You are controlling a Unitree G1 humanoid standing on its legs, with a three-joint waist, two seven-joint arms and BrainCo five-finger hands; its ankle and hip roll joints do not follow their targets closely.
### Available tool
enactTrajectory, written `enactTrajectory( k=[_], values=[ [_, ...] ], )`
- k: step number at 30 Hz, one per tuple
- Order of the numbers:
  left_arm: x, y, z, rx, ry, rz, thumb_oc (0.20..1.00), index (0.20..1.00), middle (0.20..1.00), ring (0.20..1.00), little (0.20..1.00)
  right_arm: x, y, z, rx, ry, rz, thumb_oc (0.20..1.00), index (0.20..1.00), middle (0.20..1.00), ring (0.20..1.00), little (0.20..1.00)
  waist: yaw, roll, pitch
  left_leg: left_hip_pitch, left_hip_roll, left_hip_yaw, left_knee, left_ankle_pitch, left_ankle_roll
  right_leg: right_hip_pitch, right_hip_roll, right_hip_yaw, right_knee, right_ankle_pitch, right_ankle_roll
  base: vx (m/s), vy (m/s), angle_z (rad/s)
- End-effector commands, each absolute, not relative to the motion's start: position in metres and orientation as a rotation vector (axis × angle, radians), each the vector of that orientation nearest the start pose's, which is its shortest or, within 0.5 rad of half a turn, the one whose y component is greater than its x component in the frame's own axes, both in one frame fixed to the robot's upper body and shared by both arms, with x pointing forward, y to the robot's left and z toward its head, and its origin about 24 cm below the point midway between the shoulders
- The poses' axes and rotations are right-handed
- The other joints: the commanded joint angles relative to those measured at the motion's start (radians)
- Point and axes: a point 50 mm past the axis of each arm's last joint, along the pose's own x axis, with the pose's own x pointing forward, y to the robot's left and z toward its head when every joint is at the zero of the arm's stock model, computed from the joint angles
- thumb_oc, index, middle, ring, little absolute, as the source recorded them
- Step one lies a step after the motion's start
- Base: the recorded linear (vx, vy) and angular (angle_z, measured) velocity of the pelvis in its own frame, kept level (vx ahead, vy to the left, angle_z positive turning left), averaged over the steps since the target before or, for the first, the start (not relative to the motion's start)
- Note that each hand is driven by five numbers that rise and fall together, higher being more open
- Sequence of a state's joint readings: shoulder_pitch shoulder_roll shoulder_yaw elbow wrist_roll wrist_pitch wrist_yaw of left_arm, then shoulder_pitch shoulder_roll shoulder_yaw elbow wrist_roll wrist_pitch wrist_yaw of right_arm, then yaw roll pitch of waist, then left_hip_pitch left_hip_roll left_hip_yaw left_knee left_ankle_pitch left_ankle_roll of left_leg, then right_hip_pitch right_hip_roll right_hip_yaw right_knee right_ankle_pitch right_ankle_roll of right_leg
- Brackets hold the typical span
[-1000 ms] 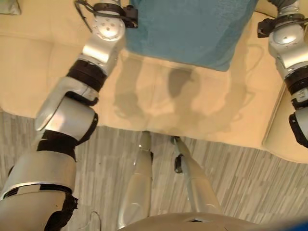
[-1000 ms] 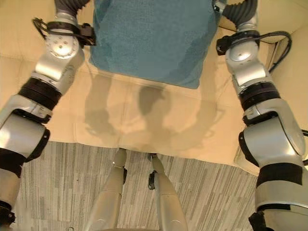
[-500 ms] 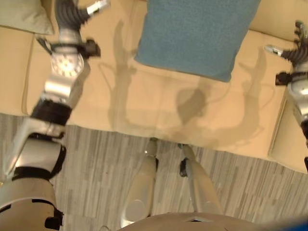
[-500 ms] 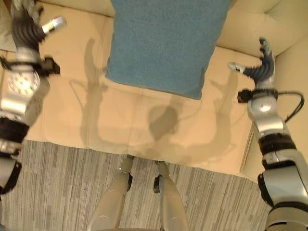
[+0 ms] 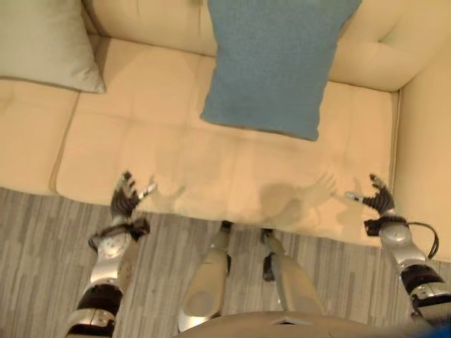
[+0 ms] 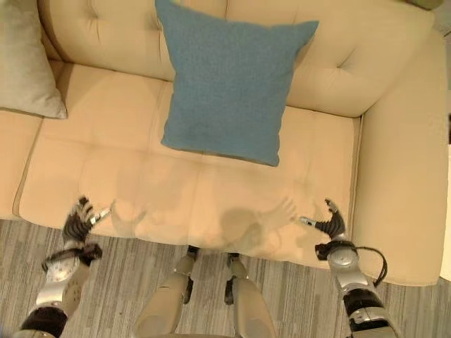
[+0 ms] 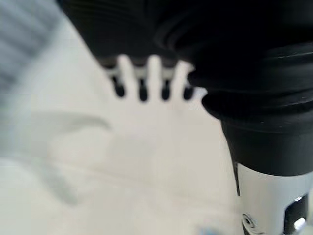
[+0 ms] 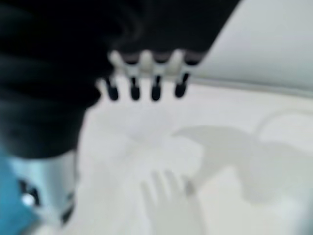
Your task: Pick up all the scattered cushions and arrange them neatly on the sofa.
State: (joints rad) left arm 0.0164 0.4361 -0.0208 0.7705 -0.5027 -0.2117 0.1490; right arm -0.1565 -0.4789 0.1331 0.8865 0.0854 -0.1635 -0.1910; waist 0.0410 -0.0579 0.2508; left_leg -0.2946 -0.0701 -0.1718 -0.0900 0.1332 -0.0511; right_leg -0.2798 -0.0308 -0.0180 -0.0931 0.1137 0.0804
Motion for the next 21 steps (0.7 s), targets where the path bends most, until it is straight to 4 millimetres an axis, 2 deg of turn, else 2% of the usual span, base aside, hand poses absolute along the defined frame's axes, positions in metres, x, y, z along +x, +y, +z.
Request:
enactTrajectory(
  k=[1, 3, 5, 6, 7, 9, 10, 11, 13, 14, 15, 16, 17, 19, 20, 21],
  values=[
    [0.166, 0.303, -0.089, 0.037, 0.618, 0.459, 1.0, 1.0, 1.0, 1.0, 1.0, 0.209, -0.304, -0.067, -0.569, 0.607, -0.206, 1.0, 1.0, 1.0, 1.0, 1.0, -0.008, -0.009, -0.072, 0.053, 0.015, 0.014, 0.003, -0.015, -0.019, 0.026, -0.004, -0.042, 0.006, 0.008, 0.058, -0.03, -0.073, 0.01],
    [0.134, 0.295, -0.117, 0.064, 0.806, 0.455, 1.0, 1.0, 1.0, 1.0, 1.0, 0.188, -0.301, -0.087, -0.565, 0.715, -0.193, 1.0, 1.0, 1.0, 1.0, 1.0, -0.013, -0.002, -0.087, 0.08, 0.023, 0.015, 0.003, -0.009, -0.023, 0.056, 0.008, -0.037, 0.006, -0.003, 0.046, -0.08, -0.114, 0.0],
    [0.117, 0.29, -0.129, 0.074, 0.9, 0.451, 1.0, 1.0, 1.0, 1.0, 1.0, 0.171, -0.302, -0.1, -0.545, 0.797, -0.205, 1.0, 1.0, 1.0, 1.0, 1.0, -0.021, 0.002, -0.097, 0.091, 0.03, 0.02, 0.003, -0.005, -0.03, 0.073, 0.018, -0.038, 0.006, -0.014, 0.039, -0.08, -0.098, 0.03],
    [0.117, 0.29, -0.129, 0.074, 0.899, 0.451, 1.0, 1.0, 1.0, 1.0, 1.0, 0.171, -0.302, -0.1, -0.545, 0.797, -0.205, 1.0, 1.0, 1.0, 1.0, 1.0, -0.021, 0.002, -0.096, 0.092, 0.03, 0.019, 0.003, -0.005, -0.03, 0.074, 0.018, -0.039, 0.006, -0.014, 0.039, -0.07, -0.062, 0.11],
    [0.109, 0.287, -0.134, 0.076, 0.943, 0.446, 1.0, 1.0, 1.0, 1.0, 1.0, 0.164, -0.303, -0.103, -0.522, 0.818, -0.223, 1.0, 1.0, 1.0, 1.0, 1.0, -0.025, 0.004, -0.096, 0.092, 0.03, 0.022, 0.012, -0.001, -0.035, 0.083, 0.018, -0.042, 0.006, -0.016, 0.037, -0.11, -0.052, 0.14],
    [0.098, 0.282, -0.141, 0.099, 1.007, 0.418, 1.0, 1.0, 1.0, 1.0, 1.0, 0.146, -0.306, -0.113, -0.499, 0.899, -0.253, 1.0, 1.0, 1.0, 1.0, 1.0, -0.034, 0.0, -0.093, 0.091, 0.02, 0.054, 0.105, -0.036, -0.033, 0.102, 0.006, -0.046, 0.006, -0.01, 0.032, -0.24, -0.052, 0.17],
    [0.093, 0.28, -0.144, 0.102, 1.034, 0.409, 1.0, 1.0, 1.0, 1.0, 1.0, 0.141, -0.306, -0.116, -0.489, 0.931, -0.257, 1.0, 1.0, 1.0, 1.0, 1.0, -0.039, -0.015, -0.09, 0.1, -0.001, 0.054, 0.23, -0.101, -0.03, 0.102, -0.01, -0.043, 0.006, 0.005, 0.03, -0.3, -0.007, 0.24],
    [0.09, 0.278, -0.145, 0.1, 1.05, 0.408, 1.0, 1.0, 1.0, 1.0, 1.0, 0.138, -0.307, -0.117, -0.485, 0.947, -0.264, 1.0, 1.0, 1.0, 1.0, 1.0, -0.04, -0.02, -0.094, 0.117, -0.009, 0.039, 0.294, -0.121, -0.03, 0.104, -0.015, -0.039, 0.006, 0.013, 0.029, -0.24, 0.007, 0.34],
    [0.088, 0.276, -0.147, 0.087, 1.066, 0.406, 1.0, 1.0, 1.0, 1.0, 1.0, 0.135, -0.307, -0.119, -0.473, 0.96, -0.273, 1.0, 1.0, 1.0, 1.0, 1.0, -0.049, -0.022, -0.108, 0.14, -0.008, 0.026, 0.314, -0.128, -0.026, 0.103, -0.021, -0.039, 0.006, 0.021, 0.032, -0.11, 0.05, 0.18],
    [0.083, 0.274, -0.149, 0.091, 1.093, 0.392, 1.0, 1.0, 1.0, 1.0, 1.0, 0.126, -0.308, -0.123, -0.47, 1.002, -0.274, 1.0, 1.0, 1.0, 1.0, 1.0, -0.062, -0.015, -0.136, 0.198, 0.003, 0.003, 0.302, -0.129, -0.027, 0.096, -0.018, -0.031, 0.006, 0.036, 0.035, -0.09, 0.066, 0.12],
    [0.083, 0.273, -0.15, 0.091, 1.094, 0.391, 1.0, 1.0, 1.0, 1.0, 1.0, 0.125, -0.308, -0.123, -0.471, 1.003, -0.275, 1.0, 1.0, 1.0, 1.0, 1.0, -0.06, -0.013, -0.133, 0.203, 0.006, 0.003, 0.302, -0.131, -0.027, 0.1, -0.016, -0.031, 0.006, 0.035, 0.035, -0.1, 0.091, 0.11],
    [0.084, 0.271, -0.15, 0.094, 1.092, 0.382, 1.0, 1.0, 1.0, 1.0, 1.0, 0.121, -0.307, -0.125, -0.458, 1.026, -0.281, 1.0, 1.0, 1.0, 1.0, 1.0, -0.069, -0.005, -0.144, 0.242, 0.005, -0.028, 0.291, -0.138, -0.027, 0.093, -0.013, -0.024, 0.006, 0.046, 0.038, -0.13, 0.097, 0.16],
    [0.088, 0.264, -0.151, 0.117, 1.086, 0.336, 1.0, 1.0, 1.0, 1.0, 1.0, 0.121, -0.306, -0.126, -0.469, 1.035, -0.272, 1.0, 1.0, 1.0, 1.0, 1.0, -0.079, 0.007, -0.154, 0.274, -0.007, -0.053, 0.213, -0.165, -0.01, 0.078, -0.008, -0.005, 0.006, 0.069, 0.049, -0.13, 0.098, -0.07],
    [0.091, 0.262, -0.151, 0.134, 1.088, 0.312, 1.0, 1.0, 1.0, 1.0, 1.0, 0.118, -0.307, -0.127, -0.466, 1.053, -0.277, 1.0, 1.0, 1.0, 1.0, 1.0, -0.084, 0.009, -0.153, 0.296, -0.019, -0.061, 0.175, -0.166, -0.001, 0.069, -0.01, 0.005, 0.006, 0.091, 0.056, -0.18, 0.112, -0.3],
    [0.098, 0.258, -0.151, 0.142, 1.074, 0.289, 1.0, 1.0, 1.0, 1.0, 1.0, 0.117, -0.306, -0.129, -0.483, 1.075, -0.265, 1.0, 1.0, 1.0, 1.0, 1.0, -0.088, 0.008, -0.147, 0.315, -0.042, -0.067, 0.123, -0.191, 0.021, 0.048, -0.02, 0.005, 0.012, 0.114, 0.071, -0.29, 0.169, -0.32],
    [0.101, 0.256, -0.15, 0.154, 1.07, 0.28, 1.0, 1.0, 1.0, 1.0, 1.0, 0.119, -0.304, -0.129, -0.48, 1.073, -0.264, 1.0, 1.0, 1.0, 1.0, 1.0, -0.087, 0.007, -0.141, 0.322, -0.054, -0.069, 0.102, -0.189, 0.03, 0.036, -0.021, 0.004, 0.021, 0.121, 0.079, -0.31, 0.16, -0.34]
  ],
)
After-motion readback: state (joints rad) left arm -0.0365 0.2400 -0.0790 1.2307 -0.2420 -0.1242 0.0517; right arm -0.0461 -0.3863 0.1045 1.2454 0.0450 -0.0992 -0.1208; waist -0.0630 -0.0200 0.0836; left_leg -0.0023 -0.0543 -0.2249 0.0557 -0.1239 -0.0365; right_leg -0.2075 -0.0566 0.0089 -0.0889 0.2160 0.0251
